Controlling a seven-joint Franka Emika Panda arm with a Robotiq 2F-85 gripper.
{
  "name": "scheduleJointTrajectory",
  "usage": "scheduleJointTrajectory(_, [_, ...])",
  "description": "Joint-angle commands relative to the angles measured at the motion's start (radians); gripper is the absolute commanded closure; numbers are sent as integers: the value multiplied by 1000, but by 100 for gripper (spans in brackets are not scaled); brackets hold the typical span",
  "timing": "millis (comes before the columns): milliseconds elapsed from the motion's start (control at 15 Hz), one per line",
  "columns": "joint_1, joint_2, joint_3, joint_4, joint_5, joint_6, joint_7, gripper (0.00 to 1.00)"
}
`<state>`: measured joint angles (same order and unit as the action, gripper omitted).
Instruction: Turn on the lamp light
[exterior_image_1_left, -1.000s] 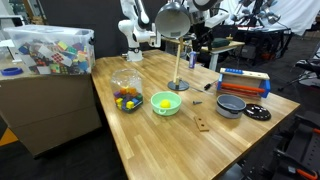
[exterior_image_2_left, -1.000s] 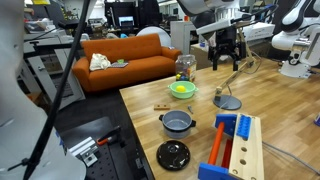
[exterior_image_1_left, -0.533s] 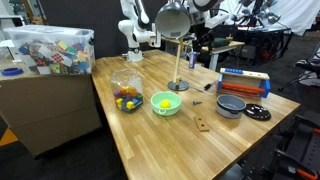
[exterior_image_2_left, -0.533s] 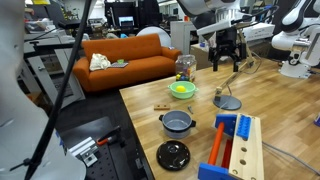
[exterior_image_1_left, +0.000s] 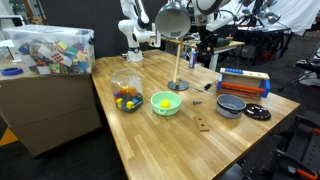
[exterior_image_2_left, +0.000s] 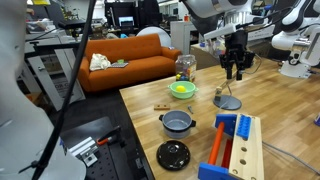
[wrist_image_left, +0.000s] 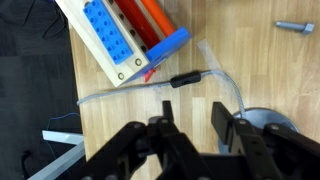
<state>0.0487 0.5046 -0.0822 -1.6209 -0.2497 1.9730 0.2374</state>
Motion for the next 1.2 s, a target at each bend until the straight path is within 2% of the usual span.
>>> scheduleJointTrajectory(0, [-11, 41, -12, 26, 19, 16, 47, 84])
scheduleJointTrajectory(133, [-18, 70, -21, 39, 20, 32, 65, 98])
scheduleJointTrajectory(200, [-21, 84, -24, 47, 23, 38, 71, 100])
scheduleJointTrajectory(1133, [-30, 246, -39, 188, 66, 0, 92, 100])
